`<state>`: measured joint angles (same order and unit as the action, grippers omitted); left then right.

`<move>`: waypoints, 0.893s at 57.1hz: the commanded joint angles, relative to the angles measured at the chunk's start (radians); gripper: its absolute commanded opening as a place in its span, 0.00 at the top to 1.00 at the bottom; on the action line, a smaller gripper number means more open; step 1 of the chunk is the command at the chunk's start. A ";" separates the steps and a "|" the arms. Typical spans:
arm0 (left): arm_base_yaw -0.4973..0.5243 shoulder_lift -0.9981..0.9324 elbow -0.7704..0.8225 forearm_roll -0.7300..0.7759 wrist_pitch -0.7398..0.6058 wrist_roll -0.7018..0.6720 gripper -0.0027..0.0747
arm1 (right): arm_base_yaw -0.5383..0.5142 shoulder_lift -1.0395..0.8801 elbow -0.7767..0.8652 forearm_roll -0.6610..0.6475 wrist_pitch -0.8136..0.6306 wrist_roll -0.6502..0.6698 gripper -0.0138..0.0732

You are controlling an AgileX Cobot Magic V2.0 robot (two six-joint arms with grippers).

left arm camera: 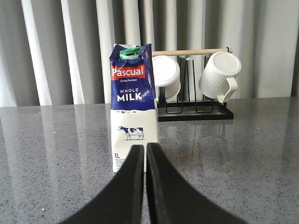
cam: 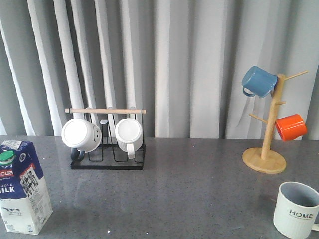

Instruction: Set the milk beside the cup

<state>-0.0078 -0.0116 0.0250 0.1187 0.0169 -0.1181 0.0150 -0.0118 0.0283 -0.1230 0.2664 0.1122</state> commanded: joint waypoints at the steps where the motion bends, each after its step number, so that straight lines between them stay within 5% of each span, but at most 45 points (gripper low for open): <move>1: -0.006 -0.013 -0.022 -0.003 -0.078 -0.007 0.97 | 0.000 -0.013 0.009 -0.012 -0.067 -0.002 0.85; 51: -0.006 -0.013 -0.022 -0.003 -0.078 -0.007 0.97 | 0.071 -0.011 0.005 -0.062 -0.120 -0.002 0.85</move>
<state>-0.0078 -0.0116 0.0250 0.1187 0.0169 -0.1181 0.0848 -0.0118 0.0283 -0.1345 0.2619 0.1122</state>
